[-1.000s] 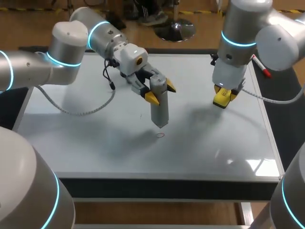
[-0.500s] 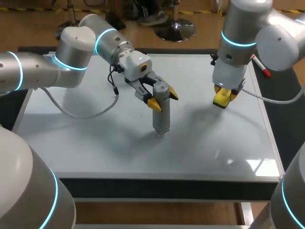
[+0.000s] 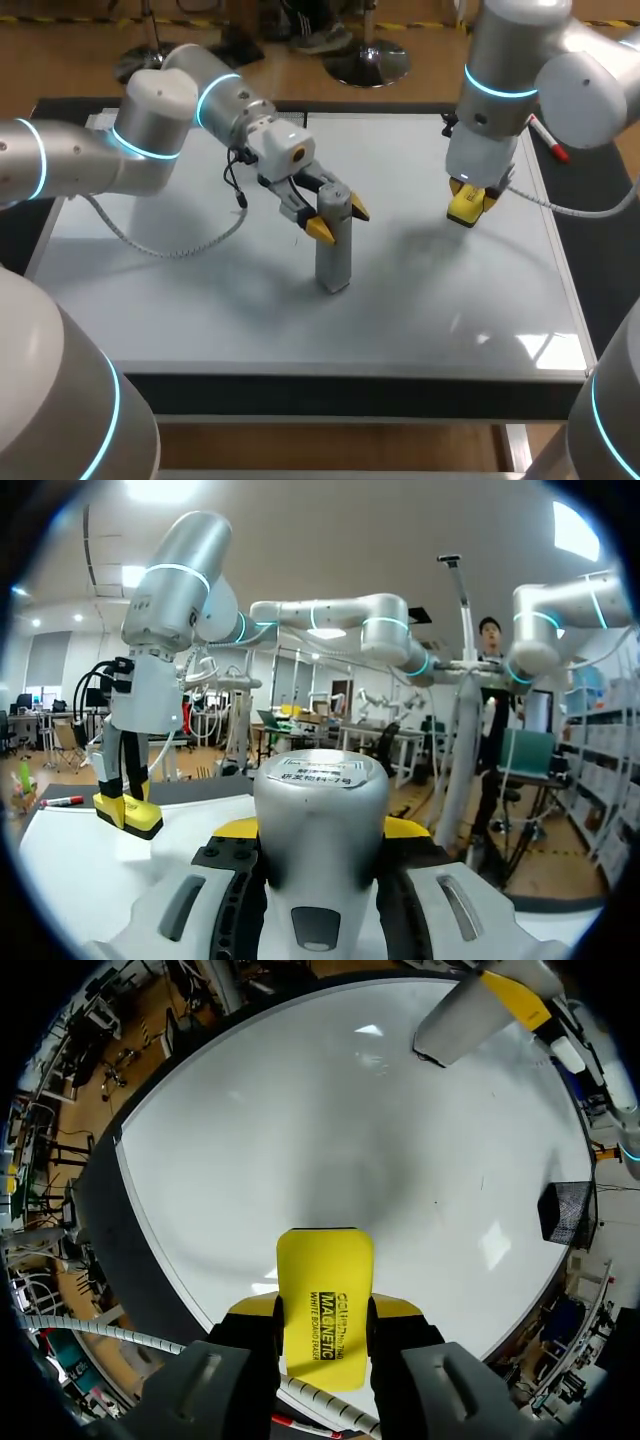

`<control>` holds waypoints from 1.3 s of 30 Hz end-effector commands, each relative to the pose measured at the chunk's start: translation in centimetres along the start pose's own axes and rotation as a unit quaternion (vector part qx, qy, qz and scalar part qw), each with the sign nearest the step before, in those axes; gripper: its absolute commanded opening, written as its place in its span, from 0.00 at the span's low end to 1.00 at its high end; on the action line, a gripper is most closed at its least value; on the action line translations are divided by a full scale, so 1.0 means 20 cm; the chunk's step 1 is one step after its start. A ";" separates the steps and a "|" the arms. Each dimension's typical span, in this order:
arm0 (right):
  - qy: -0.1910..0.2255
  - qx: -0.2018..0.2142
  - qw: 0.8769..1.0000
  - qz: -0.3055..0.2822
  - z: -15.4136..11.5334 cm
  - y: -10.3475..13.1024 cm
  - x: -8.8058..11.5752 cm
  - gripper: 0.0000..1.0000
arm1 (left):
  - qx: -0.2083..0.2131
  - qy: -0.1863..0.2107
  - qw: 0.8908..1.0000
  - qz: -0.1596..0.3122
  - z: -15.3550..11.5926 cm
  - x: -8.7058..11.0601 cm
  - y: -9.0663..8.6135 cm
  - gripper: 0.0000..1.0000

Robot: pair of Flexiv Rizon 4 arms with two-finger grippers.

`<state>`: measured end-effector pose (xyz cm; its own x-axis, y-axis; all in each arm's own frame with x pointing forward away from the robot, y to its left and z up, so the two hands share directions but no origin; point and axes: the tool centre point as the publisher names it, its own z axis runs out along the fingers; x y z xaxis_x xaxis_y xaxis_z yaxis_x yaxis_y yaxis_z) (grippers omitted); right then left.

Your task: Pick up the inspection probe, press it on each red-marked spot on the whiteboard one by one, put down the probe, pick up the eraser, and wipe off all the red marks.

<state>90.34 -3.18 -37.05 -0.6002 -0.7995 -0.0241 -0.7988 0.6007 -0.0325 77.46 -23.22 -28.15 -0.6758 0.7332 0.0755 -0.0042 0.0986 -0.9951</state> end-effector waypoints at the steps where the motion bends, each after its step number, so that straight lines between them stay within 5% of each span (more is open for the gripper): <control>1: 0.001 0.001 1.000 -0.001 0.00 0.00 0.00 0.00 | -0.001 -0.002 1.000 -0.001 0.00 0.01 0.02 0.00; 39: 0.001 0.001 1.000 -0.001 0.00 0.00 0.00 0.00 | -0.015 -0.007 1.000 0.008 -0.05 0.04 0.00 0.00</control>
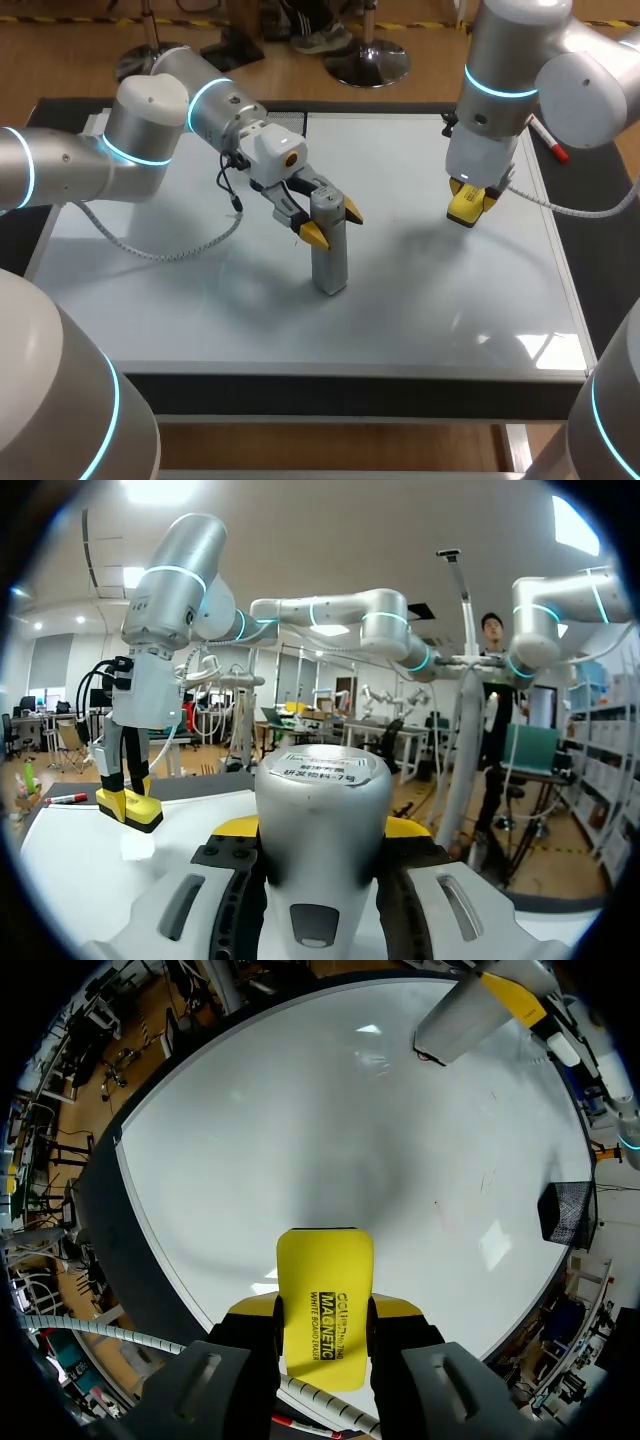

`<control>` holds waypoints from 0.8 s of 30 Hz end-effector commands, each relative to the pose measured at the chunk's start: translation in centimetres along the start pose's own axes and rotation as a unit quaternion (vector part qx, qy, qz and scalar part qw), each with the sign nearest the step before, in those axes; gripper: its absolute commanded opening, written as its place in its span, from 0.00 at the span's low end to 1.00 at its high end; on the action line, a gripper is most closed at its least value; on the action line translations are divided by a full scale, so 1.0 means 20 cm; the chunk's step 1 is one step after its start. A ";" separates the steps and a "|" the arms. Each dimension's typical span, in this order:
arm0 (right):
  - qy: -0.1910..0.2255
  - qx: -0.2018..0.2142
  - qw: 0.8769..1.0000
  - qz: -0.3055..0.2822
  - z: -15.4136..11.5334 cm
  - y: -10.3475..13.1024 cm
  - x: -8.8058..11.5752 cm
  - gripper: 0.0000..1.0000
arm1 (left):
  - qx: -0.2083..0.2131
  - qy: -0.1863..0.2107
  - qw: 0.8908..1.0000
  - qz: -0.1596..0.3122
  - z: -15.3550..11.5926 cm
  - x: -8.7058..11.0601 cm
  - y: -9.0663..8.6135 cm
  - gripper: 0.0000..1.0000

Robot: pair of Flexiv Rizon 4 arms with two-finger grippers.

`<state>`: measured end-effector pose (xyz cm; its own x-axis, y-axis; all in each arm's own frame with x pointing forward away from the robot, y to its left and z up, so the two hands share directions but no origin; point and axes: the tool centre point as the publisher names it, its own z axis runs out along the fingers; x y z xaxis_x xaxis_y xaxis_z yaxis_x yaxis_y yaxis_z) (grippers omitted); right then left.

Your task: Pick up the inspection probe, press it on each red-marked spot on the whiteboard one by one, put down the probe, pick up the eraser, and wipe off all the red marks.

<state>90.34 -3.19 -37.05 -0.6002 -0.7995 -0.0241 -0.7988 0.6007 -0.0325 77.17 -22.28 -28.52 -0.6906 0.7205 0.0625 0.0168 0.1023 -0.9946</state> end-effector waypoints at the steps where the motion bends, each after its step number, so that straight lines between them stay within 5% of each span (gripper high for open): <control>1: 0.001 0.001 1.000 -0.001 0.00 0.00 0.00 0.00 | -0.008 0.005 1.000 0.004 -0.04 -0.01 -0.02 0.00; 10: 0.001 0.001 1.000 -0.001 0.00 0.00 0.00 0.00 | -0.007 0.017 0.999 0.034 -0.21 -0.05 -0.09 0.00; 24: 0.001 0.001 1.000 -0.001 0.00 0.00 0.00 0.00 | -0.044 0.028 0.997 0.054 -0.69 -0.09 -0.21 0.00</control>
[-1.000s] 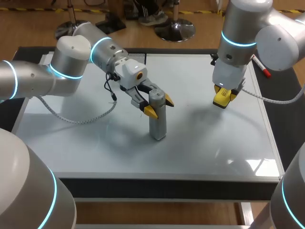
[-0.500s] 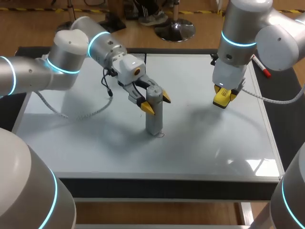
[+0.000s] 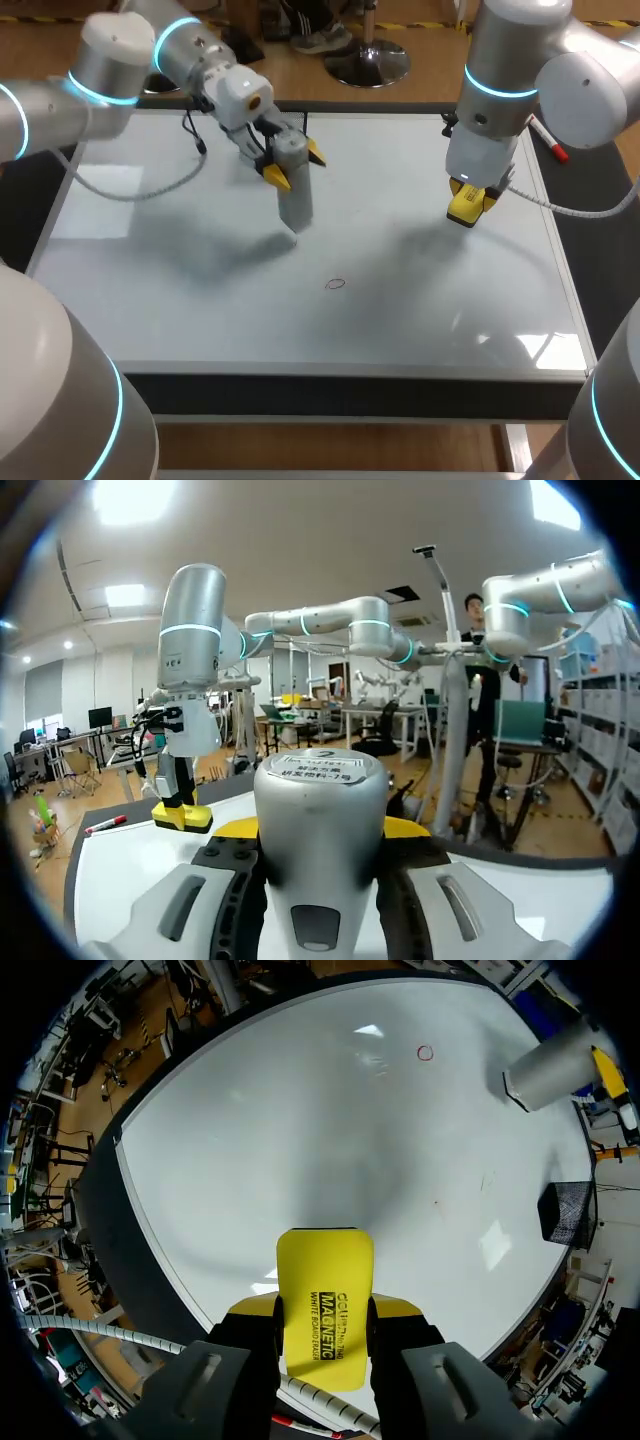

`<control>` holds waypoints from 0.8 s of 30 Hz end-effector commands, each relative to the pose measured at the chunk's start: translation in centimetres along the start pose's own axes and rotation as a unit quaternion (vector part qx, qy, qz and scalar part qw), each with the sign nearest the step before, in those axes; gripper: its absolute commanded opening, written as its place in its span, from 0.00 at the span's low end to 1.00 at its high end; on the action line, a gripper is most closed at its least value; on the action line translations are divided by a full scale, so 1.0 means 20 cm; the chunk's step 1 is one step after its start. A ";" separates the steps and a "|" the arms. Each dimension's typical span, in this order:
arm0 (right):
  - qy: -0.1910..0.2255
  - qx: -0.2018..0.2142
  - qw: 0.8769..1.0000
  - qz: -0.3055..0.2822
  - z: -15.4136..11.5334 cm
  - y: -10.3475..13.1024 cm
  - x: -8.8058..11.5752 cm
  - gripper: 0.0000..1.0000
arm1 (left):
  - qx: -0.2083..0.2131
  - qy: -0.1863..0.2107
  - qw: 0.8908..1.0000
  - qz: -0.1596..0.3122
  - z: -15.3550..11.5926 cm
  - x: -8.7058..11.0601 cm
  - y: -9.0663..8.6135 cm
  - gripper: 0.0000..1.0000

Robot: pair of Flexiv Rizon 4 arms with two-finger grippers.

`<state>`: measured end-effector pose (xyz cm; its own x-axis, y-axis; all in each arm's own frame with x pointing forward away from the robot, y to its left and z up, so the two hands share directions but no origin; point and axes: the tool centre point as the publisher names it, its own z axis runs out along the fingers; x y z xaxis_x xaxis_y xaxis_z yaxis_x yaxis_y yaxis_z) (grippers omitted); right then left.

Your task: Pick up the inspection probe, press it on each red-marked spot on the whiteboard one by one, put down the probe, pick up the eraser, and wipe off all the red marks.

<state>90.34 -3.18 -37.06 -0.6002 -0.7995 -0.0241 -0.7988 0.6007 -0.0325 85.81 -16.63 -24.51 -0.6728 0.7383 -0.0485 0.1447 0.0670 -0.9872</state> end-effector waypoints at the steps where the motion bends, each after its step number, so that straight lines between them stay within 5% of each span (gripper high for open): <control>1: 0.001 0.001 1.000 -0.001 0.00 0.00 0.00 0.00 | -0.011 0.026 1.000 -0.002 -0.20 -0.01 -0.03 0.00; 17: 0.001 0.001 1.000 -0.001 0.00 0.00 0.00 0.00 | -0.034 0.021 0.999 -0.024 -0.59 -0.01 0.00 0.00; 24: 0.001 0.001 1.000 -0.001 0.00 0.00 0.00 0.00 | -0.037 -0.013 0.999 -0.031 -0.76 0.04 0.05 0.00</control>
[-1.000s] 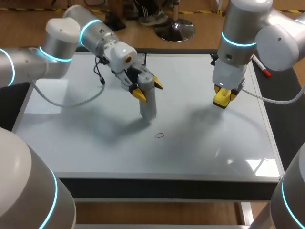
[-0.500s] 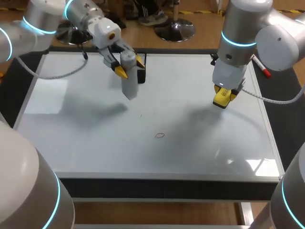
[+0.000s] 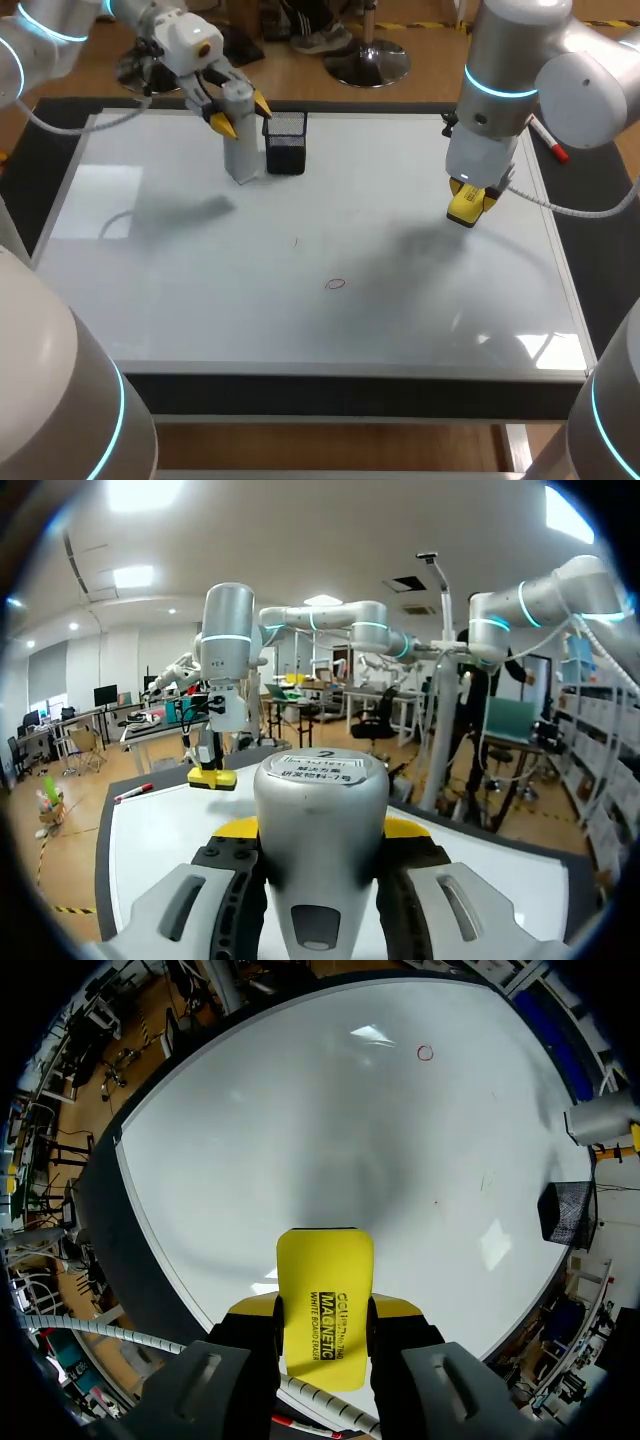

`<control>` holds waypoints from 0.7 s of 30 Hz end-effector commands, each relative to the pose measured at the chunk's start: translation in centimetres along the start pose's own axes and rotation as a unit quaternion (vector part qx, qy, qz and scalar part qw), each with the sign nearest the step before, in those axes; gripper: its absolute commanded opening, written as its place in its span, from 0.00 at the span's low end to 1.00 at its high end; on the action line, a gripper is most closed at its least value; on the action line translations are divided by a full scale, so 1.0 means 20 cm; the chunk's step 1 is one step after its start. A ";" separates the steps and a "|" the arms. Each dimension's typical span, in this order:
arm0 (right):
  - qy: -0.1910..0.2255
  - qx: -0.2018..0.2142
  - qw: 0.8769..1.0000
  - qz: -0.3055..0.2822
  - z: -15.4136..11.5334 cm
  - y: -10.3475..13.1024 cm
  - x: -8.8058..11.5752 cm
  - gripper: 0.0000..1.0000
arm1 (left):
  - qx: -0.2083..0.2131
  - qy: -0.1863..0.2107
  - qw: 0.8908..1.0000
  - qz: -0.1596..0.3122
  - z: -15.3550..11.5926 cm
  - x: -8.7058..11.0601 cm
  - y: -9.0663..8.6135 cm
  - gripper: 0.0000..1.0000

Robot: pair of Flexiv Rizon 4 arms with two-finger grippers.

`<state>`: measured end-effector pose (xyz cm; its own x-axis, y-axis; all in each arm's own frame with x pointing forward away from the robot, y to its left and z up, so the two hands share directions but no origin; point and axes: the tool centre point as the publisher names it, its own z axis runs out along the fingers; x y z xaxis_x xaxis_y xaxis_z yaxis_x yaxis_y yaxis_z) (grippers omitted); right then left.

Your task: Pick up the inspection probe, press it on each red-marked spot on the whiteboard one by one, put down the probe, pick up the eraser, and wipe off all the red marks.

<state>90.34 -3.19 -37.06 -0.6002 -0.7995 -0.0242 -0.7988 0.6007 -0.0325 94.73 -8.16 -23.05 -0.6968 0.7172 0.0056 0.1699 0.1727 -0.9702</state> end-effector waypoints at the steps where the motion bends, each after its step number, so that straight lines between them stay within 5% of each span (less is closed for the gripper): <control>1: 0.001 0.001 1.000 -0.001 0.00 0.00 0.00 0.00 | 0.008 -0.006 1.000 -0.005 -0.16 0.03 0.05 0.00; 21: 0.001 0.001 1.000 -0.001 0.00 0.00 0.00 0.00 | 0.001 -0.035 0.999 -0.013 -0.31 0.04 0.10 0.00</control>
<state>90.34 -3.18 -37.06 -0.6002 -0.7995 -0.0242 -0.7988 0.6007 -0.0325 97.97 -3.18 -23.47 -0.7618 0.6478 0.0068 0.1556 0.1932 -0.9687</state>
